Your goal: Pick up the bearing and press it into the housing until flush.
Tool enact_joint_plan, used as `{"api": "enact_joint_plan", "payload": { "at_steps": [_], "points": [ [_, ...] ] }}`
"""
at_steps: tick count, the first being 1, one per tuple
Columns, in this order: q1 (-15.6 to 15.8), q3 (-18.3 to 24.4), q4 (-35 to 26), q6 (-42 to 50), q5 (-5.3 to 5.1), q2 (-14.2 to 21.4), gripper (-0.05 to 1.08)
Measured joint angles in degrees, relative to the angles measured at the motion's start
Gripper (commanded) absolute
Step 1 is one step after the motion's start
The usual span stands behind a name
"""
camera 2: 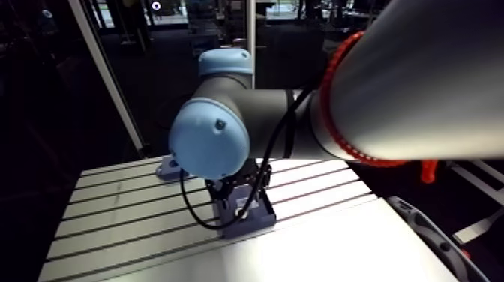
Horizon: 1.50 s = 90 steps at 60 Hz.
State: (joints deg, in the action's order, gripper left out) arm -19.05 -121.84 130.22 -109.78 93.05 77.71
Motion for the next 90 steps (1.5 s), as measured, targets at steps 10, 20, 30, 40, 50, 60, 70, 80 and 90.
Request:
{"api": "enact_joint_plan", "payload": {
  "at_steps": [10,20,30,40,50,60,70,80,90],
  "points": [
    [0.02,-0.37,0.17,0.06,-0.01,-0.04,0.32],
    [0.05,-0.62,0.27,0.11,-0.03,-0.27,0.34],
    [0.05,-0.77,0.33,0.16,-0.20,-0.49,0.34],
    [0.06,-1.03,0.52,0.16,-0.60,-0.56,0.34],
    [0.06,-1.33,1.79,0.08,-0.80,-0.81,0.34],
    [0.06,-1.46,2.76,0.05,-0.86,-1.25,0.34],
    [0.06,-1.50,3.19,0.04,-0.87,-1.65,0.34],
    [0.06,-1.52,3.33,0.05,-0.85,-1.89,0.34],
    [0.06,-1.52,3.39,0.04,-0.82,-2.02,0.34]
  ]
}}
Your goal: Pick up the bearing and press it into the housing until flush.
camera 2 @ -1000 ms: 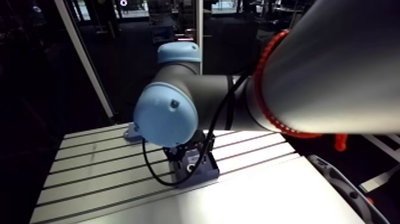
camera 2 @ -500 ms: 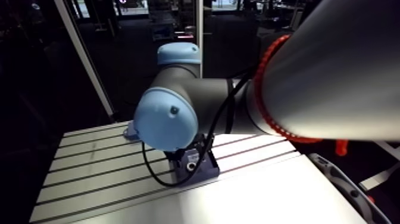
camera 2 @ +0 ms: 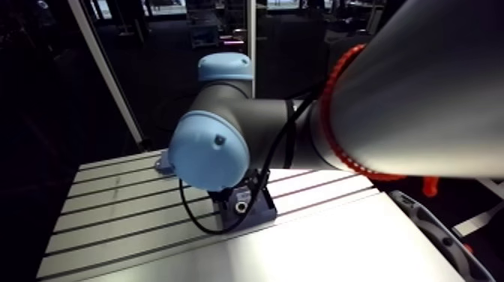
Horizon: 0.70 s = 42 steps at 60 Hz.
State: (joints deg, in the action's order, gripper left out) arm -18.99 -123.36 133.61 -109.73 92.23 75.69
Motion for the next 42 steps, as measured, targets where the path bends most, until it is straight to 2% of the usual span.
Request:
{"api": "enact_joint_plan", "payload": {
  "at_steps": [30,42],
  "points": [
    [0.00,-0.31,0.97,-0.06,0.02,-0.65,0.35],
    [0.00,-0.40,1.14,-0.08,0.01,-0.68,0.41]
  ]
}}
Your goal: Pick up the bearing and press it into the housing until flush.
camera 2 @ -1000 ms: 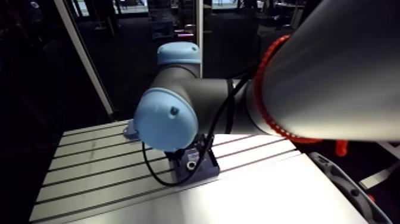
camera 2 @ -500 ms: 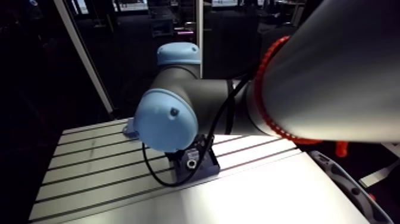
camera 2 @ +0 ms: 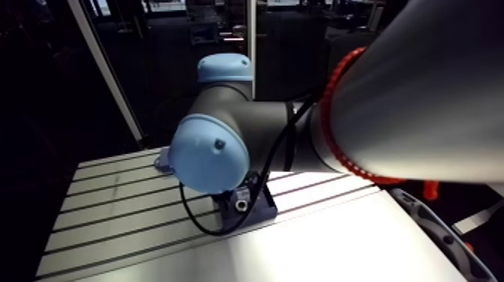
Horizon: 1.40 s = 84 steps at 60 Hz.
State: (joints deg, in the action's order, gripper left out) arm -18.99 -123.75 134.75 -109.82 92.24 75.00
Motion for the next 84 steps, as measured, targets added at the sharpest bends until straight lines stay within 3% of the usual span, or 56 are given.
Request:
{"api": "enact_joint_plan", "payload": {
  "at_steps": [32,84],
  "points": [
    [-0.02,-0.18,-0.03,0.00,-0.09,0.01,0.41],
    [-0.11,-0.29,-0.05,-0.01,0.00,0.01,0.55]
  ]
}}
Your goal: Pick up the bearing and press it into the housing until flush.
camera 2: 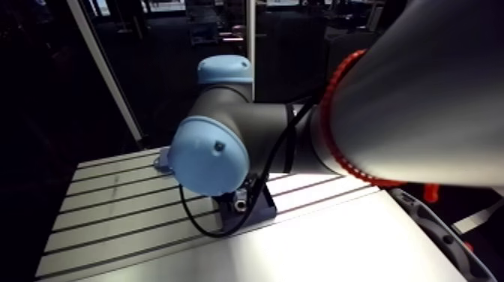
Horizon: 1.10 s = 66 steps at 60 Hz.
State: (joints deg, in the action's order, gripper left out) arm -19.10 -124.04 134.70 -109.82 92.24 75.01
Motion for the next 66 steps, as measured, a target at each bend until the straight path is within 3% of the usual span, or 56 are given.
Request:
{"api": "enact_joint_plan", "payload": {
  "at_steps": [49,66],
  "points": [
    [0.04,0.93,-0.36,0.03,-0.25,0.77,0.64],
    [0.38,3.58,-4.52,0.90,-0.12,2.10,0.69]
  ]
}}
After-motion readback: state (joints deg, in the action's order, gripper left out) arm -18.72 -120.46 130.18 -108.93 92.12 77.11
